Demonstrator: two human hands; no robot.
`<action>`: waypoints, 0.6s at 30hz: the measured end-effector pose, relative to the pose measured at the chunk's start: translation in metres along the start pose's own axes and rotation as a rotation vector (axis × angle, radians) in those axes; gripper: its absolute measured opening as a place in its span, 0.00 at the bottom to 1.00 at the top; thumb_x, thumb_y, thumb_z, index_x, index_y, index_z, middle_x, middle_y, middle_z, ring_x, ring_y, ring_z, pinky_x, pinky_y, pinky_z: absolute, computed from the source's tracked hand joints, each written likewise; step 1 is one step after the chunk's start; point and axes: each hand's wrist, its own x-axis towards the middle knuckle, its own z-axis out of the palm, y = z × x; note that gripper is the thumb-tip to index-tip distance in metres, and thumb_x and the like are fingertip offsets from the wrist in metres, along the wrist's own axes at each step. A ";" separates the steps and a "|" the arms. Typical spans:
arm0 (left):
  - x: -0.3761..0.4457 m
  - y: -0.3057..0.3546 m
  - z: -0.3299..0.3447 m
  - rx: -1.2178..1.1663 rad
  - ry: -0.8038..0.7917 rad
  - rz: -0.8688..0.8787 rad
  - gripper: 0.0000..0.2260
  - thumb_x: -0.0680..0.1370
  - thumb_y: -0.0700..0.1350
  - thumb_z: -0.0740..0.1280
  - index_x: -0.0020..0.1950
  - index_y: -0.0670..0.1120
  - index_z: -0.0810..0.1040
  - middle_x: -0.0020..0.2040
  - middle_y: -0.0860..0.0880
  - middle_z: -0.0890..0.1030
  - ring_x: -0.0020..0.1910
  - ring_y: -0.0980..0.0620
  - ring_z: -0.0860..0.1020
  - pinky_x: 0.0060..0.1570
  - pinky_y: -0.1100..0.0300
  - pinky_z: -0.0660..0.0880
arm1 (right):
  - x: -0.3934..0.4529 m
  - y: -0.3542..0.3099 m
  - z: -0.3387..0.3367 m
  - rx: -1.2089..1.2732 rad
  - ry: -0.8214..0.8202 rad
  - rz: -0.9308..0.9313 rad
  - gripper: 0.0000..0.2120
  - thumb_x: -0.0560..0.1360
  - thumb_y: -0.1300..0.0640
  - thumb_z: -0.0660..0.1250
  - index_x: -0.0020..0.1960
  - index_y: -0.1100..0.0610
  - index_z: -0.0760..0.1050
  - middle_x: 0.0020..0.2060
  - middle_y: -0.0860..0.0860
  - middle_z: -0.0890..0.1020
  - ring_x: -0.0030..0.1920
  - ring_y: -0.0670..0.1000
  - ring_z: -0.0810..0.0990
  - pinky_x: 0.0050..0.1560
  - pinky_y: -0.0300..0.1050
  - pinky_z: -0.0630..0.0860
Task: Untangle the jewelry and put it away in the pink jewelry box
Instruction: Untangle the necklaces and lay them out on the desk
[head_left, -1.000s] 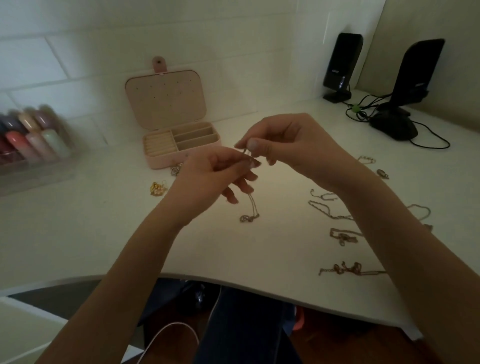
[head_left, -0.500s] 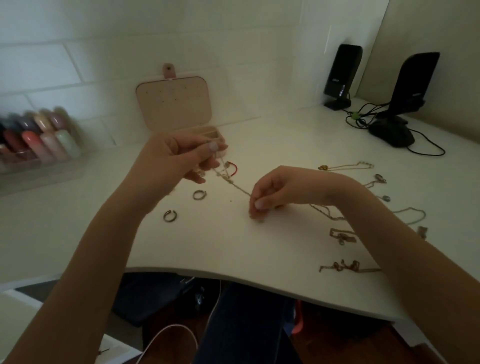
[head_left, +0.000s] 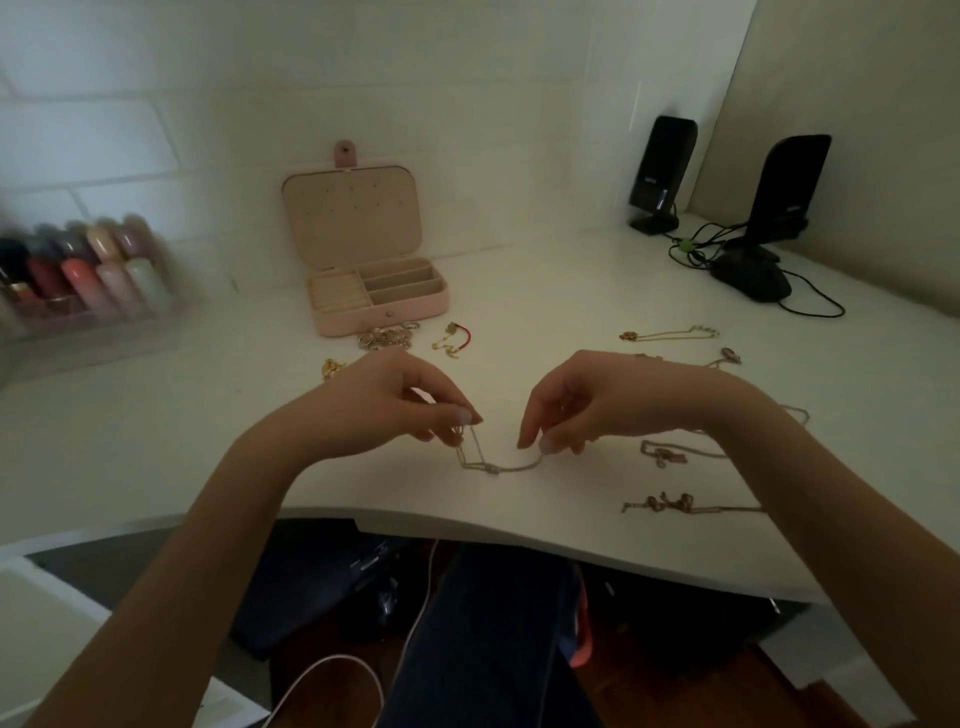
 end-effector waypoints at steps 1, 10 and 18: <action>-0.001 -0.001 0.002 -0.013 0.004 0.000 0.05 0.74 0.44 0.69 0.47 0.48 0.84 0.39 0.55 0.85 0.39 0.58 0.83 0.42 0.66 0.79 | -0.002 0.000 0.003 0.001 0.012 -0.005 0.05 0.73 0.57 0.71 0.47 0.50 0.83 0.36 0.43 0.83 0.36 0.42 0.79 0.46 0.42 0.78; 0.004 -0.011 0.013 0.080 0.034 -0.014 0.03 0.72 0.41 0.72 0.45 0.46 0.84 0.37 0.49 0.84 0.34 0.56 0.82 0.36 0.68 0.77 | -0.011 -0.003 0.015 0.007 0.058 -0.044 0.05 0.72 0.58 0.72 0.47 0.51 0.82 0.34 0.46 0.78 0.33 0.43 0.72 0.37 0.31 0.68; 0.006 -0.018 0.013 0.256 0.039 -0.004 0.06 0.70 0.46 0.74 0.46 0.53 0.83 0.40 0.56 0.82 0.37 0.62 0.78 0.36 0.74 0.72 | -0.016 0.003 0.018 0.023 0.105 -0.028 0.06 0.71 0.58 0.72 0.47 0.50 0.82 0.40 0.46 0.84 0.39 0.45 0.80 0.41 0.31 0.72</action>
